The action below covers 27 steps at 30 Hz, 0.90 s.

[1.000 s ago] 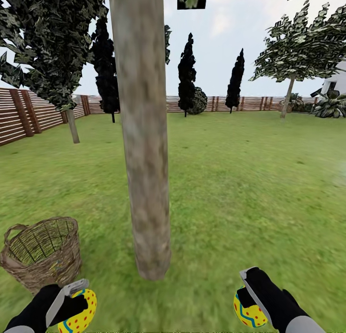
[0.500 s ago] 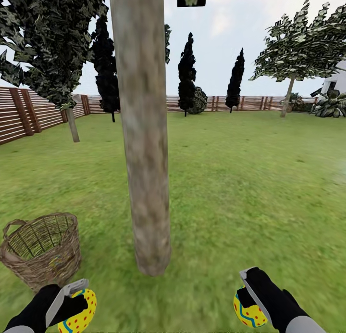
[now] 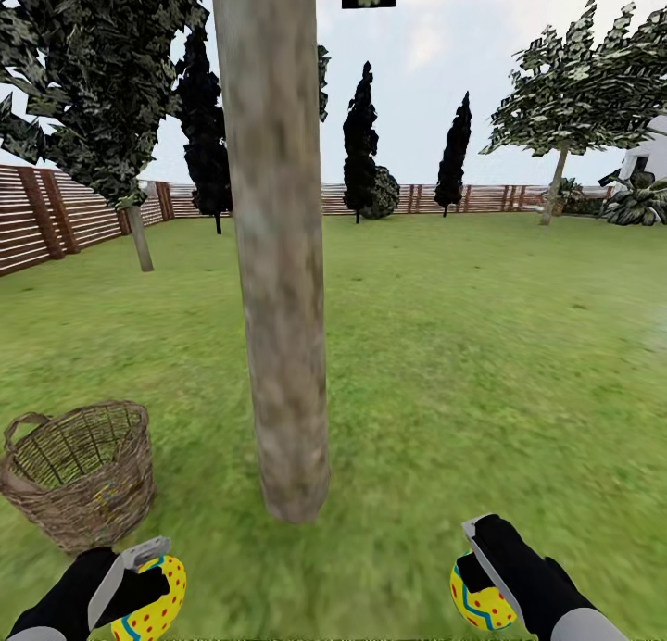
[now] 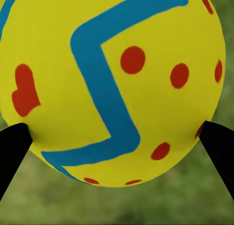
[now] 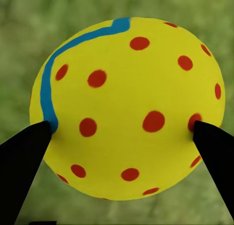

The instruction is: Take the three Easter eggs out of the wicker basket on the lawn in the garden, then place them on the lawn next to a single tree (choose any tree) so that all three eggs are next to the same tree and none are left in the basket.

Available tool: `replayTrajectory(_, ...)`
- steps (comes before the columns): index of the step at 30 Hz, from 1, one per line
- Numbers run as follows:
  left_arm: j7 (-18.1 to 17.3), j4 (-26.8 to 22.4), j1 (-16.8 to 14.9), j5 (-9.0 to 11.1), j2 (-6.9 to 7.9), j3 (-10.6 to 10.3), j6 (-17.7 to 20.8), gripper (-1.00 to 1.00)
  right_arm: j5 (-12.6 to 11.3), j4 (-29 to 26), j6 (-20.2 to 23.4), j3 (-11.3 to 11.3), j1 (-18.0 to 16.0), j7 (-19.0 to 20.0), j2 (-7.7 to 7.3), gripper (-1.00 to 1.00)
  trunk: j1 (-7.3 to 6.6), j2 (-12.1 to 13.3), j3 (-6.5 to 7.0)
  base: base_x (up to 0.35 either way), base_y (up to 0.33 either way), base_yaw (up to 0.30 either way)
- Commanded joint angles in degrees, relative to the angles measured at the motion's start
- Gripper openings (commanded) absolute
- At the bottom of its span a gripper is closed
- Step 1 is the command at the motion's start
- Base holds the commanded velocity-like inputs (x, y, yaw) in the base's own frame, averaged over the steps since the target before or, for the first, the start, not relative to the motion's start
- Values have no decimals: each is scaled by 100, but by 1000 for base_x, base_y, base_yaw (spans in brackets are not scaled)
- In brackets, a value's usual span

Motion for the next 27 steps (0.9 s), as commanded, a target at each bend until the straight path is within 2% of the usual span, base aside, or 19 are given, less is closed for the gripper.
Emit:
replayTrajectory(1, 3, -8, 0, 40, -2, 14, 33, -100, -34, -7, 24, 30, -5, -17, -8, -100, 21, -44, -25, 0, 0, 0)
replayTrajectory(9, 3, -9, -4, 40, -2, 10, 33, -100, -34, -7, 24, 30, -4, -24, -11, -100, 184, -338, -171, 0, 0, 0)
replayTrajectory(27, 12, -1, -5, 37, -2, 1, 36, -100, -34, -4, 24, 39, -5, -24, -2, -100, 230, -362, -570, 0, 0, 0)
